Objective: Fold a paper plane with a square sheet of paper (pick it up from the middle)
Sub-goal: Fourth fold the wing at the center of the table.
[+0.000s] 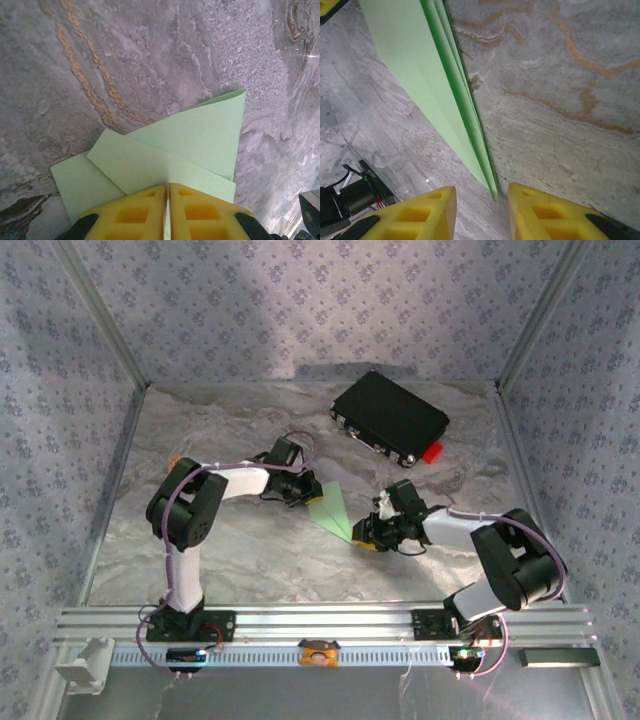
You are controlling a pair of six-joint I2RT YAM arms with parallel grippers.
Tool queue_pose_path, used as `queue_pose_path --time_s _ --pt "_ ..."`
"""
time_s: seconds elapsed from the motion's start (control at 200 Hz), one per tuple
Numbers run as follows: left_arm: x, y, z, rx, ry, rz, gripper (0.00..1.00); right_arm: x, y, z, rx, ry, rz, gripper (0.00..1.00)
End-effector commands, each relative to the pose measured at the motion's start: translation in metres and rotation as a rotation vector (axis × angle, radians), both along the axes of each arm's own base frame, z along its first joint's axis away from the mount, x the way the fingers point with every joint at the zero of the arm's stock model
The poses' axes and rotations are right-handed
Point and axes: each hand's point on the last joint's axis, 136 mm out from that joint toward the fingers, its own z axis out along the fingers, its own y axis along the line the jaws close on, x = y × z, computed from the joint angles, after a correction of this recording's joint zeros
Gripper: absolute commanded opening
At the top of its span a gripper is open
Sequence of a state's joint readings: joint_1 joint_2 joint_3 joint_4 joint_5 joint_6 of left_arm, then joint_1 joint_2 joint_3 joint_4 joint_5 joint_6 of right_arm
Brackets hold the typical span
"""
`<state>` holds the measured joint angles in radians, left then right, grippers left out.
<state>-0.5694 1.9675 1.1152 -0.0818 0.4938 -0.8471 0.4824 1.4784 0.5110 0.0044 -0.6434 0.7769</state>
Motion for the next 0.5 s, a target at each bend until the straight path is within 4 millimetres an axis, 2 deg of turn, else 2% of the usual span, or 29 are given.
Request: queue_pose_path --time_s 0.0,0.16,0.495 --pt "-0.018 0.015 -0.028 0.077 0.089 0.013 0.11 -0.004 0.005 -0.005 0.0 0.042 0.013 0.33" --pt "-0.018 0.015 -0.027 0.075 0.089 0.015 0.11 0.001 0.012 0.003 0.034 0.013 0.021 0.3" --pt "-0.016 0.013 -0.025 0.067 0.089 0.016 0.11 0.011 0.012 0.007 0.038 -0.011 0.003 0.32"
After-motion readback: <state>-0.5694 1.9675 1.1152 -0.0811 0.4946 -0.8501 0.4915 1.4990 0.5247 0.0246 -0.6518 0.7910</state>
